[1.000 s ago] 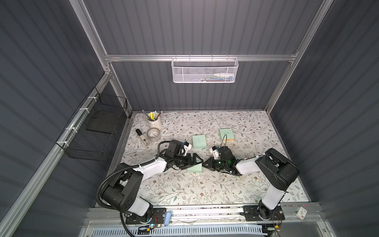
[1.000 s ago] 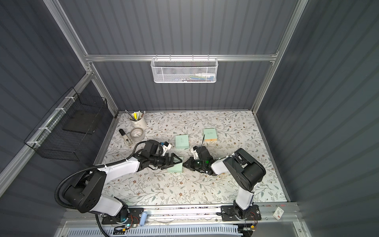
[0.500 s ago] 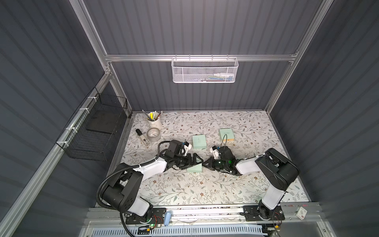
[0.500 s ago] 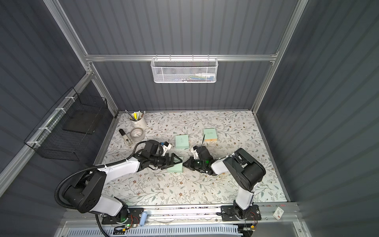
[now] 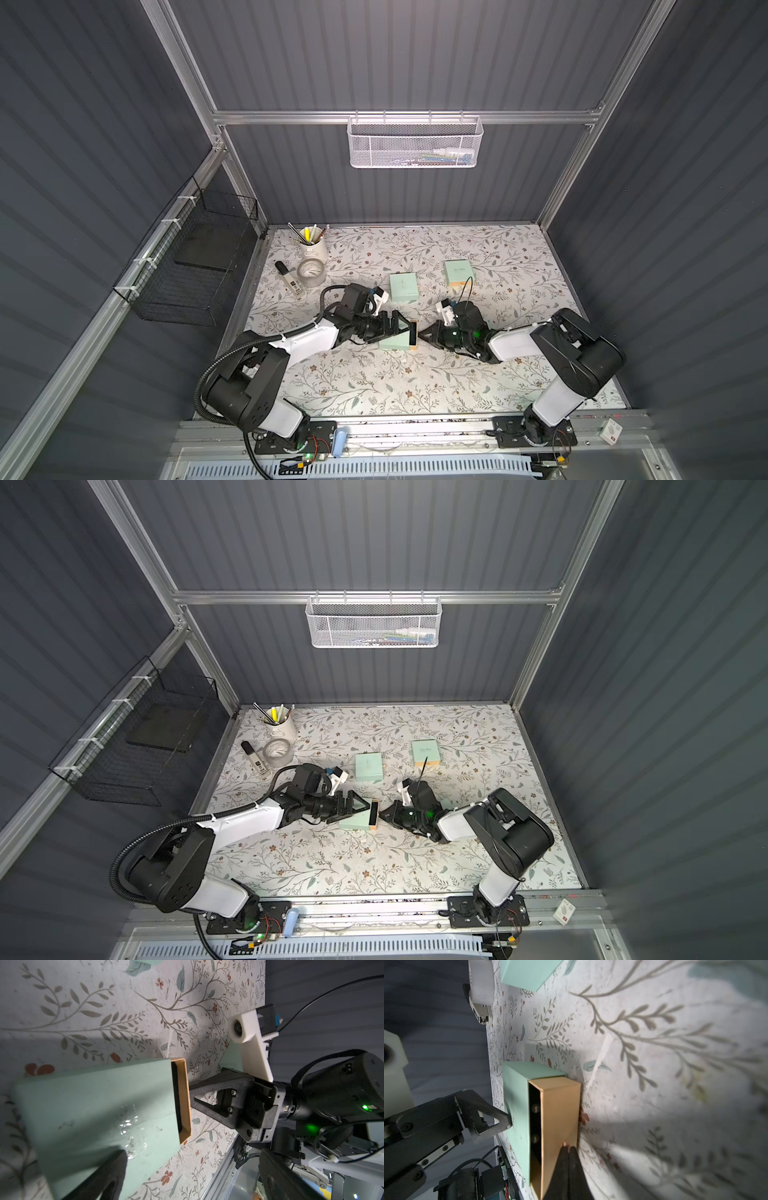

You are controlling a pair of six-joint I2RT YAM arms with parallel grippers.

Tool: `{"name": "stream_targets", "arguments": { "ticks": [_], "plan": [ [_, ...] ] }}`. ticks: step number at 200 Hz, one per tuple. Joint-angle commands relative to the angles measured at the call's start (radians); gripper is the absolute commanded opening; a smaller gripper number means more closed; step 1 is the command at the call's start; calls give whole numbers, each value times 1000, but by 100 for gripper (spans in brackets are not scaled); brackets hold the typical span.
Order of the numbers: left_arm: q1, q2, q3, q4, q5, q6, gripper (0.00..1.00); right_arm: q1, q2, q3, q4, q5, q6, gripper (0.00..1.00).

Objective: Take out the earrings from the drawer-style jewelry box
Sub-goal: Open the drawer in the jewelry box.

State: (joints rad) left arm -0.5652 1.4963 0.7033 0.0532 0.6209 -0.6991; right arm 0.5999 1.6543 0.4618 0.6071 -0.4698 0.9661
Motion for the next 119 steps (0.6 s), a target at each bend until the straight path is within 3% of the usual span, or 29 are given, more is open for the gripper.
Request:
{"name": "stream_targets", "arguments": {
  "ticks": [1, 119],
  "plan": [
    [-2, 4, -21, -67, -53, 14, 100, -20, -33, -31, -19, 63, 14, 0],
    [-4, 28, -33, -8, 0, -2, 100, -39, -58, -89, 15, 87, 45, 0]
  ]
}}
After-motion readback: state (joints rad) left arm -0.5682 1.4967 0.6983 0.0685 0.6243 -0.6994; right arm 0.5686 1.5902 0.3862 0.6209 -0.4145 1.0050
